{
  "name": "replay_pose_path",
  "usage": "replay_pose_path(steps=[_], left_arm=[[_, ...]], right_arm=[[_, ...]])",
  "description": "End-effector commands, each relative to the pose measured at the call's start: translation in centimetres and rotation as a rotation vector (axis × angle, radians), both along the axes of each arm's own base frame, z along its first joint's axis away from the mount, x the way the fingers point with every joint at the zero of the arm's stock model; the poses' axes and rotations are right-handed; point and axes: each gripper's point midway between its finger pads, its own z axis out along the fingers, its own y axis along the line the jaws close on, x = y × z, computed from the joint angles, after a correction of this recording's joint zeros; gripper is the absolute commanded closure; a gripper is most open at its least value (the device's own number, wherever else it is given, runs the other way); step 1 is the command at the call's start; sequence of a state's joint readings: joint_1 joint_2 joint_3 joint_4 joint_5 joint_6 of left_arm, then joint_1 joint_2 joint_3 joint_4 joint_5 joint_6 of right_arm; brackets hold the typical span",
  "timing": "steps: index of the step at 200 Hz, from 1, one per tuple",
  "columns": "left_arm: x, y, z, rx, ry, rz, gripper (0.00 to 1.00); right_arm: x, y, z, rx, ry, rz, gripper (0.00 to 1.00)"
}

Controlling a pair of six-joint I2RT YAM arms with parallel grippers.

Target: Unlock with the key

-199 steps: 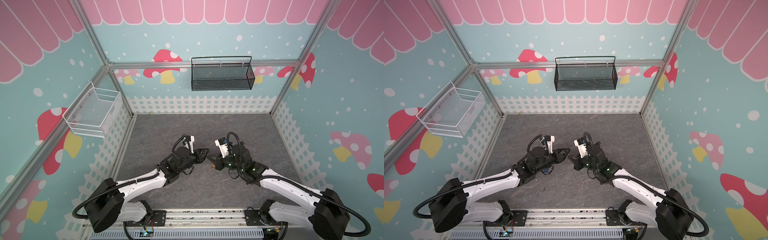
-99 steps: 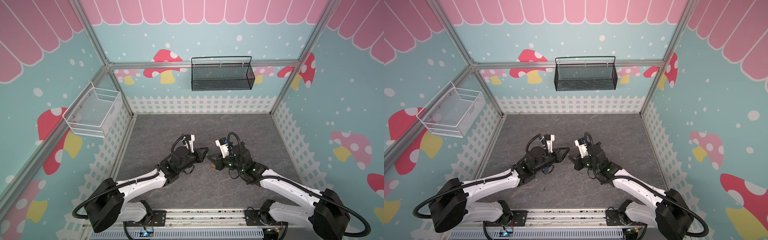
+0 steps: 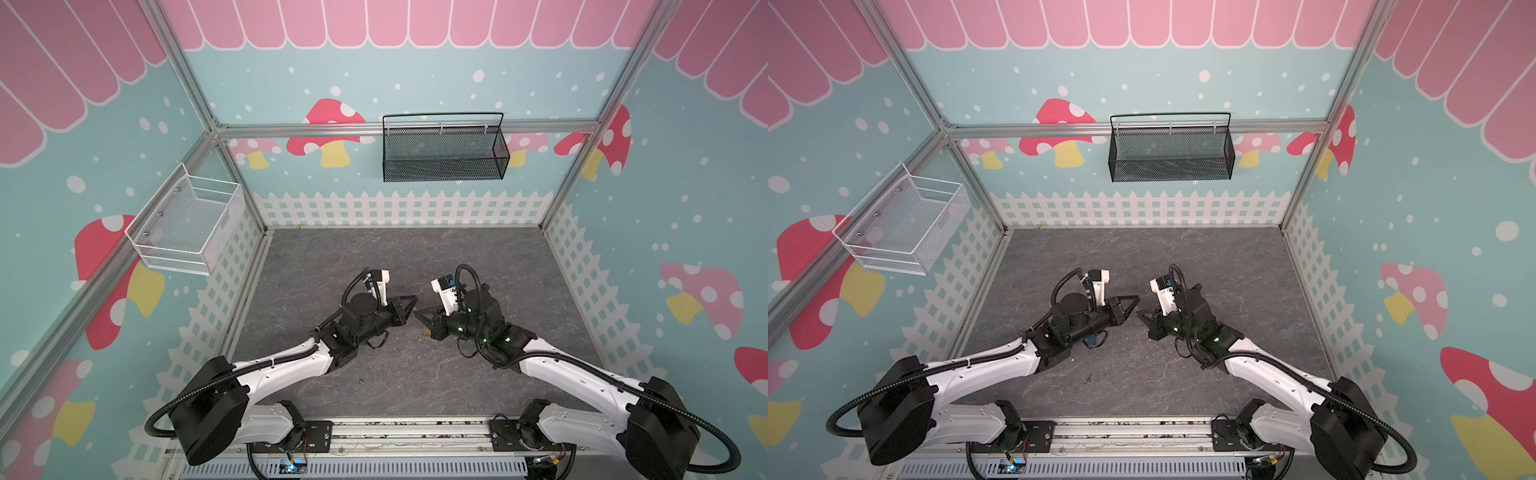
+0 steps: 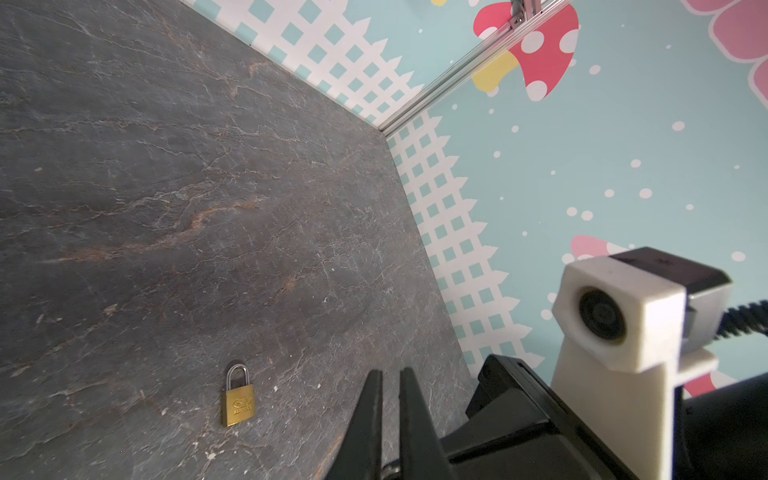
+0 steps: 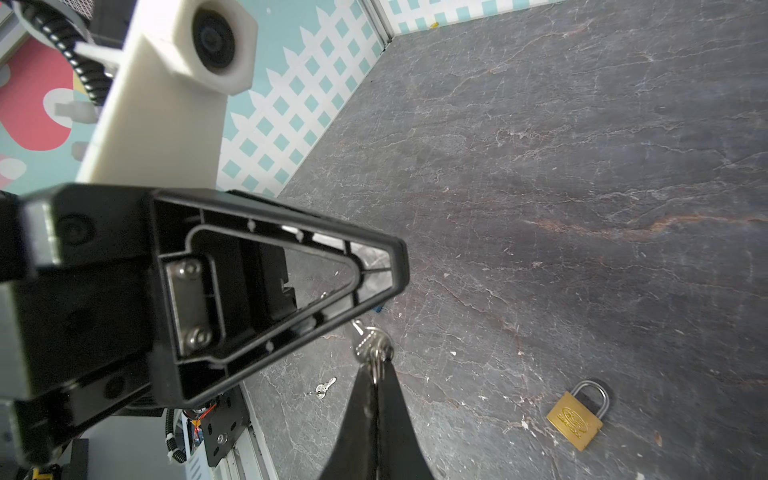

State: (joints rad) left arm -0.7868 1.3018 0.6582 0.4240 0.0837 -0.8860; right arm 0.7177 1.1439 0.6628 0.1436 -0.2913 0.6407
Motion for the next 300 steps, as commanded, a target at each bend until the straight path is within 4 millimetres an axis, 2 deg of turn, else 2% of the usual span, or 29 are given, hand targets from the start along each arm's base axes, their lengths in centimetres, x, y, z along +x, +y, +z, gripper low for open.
replay_pose_path(steps=[1,61,83,114,145,206,241,282,300], left_arm=[[0.0,0.1,-0.9,0.001,0.021,0.001,0.88],[0.2,0.0,-1.2,-0.001,0.035,0.001,0.86],[0.2,0.0,-1.4,-0.007,0.045,0.001,0.91],[0.3,0.0,-1.5,-0.013,0.051,0.000,0.93],[0.4,0.0,-1.7,-0.013,0.056,-0.004,1.00],[0.9,0.4,-1.1,-0.048,0.045,-0.019,1.00],[1.1,1.1,0.2,-0.014,-0.012,-0.063,1.00],[0.5,0.3,3.4,0.084,-0.162,-0.205,1.00],[0.2,-0.3,4.6,0.129,-0.215,-0.271,1.00]], right_arm=[[0.5,-0.4,0.0,0.013,-0.003,-0.031,1.00],[0.4,-0.5,-0.5,0.015,0.013,-0.042,1.00],[0.5,-0.6,-0.6,0.018,0.017,-0.048,1.00],[0.6,-0.7,-0.6,0.018,0.018,-0.056,1.00],[0.6,-0.7,-0.5,0.022,0.013,-0.057,1.00],[0.8,-0.9,0.3,0.038,0.003,-0.063,0.67],[0.6,-1.4,2.0,0.089,-0.006,-0.015,0.50],[0.0,-1.5,5.2,0.166,-0.045,0.151,0.47],[-0.1,-1.6,5.9,0.194,-0.045,0.214,0.47]])
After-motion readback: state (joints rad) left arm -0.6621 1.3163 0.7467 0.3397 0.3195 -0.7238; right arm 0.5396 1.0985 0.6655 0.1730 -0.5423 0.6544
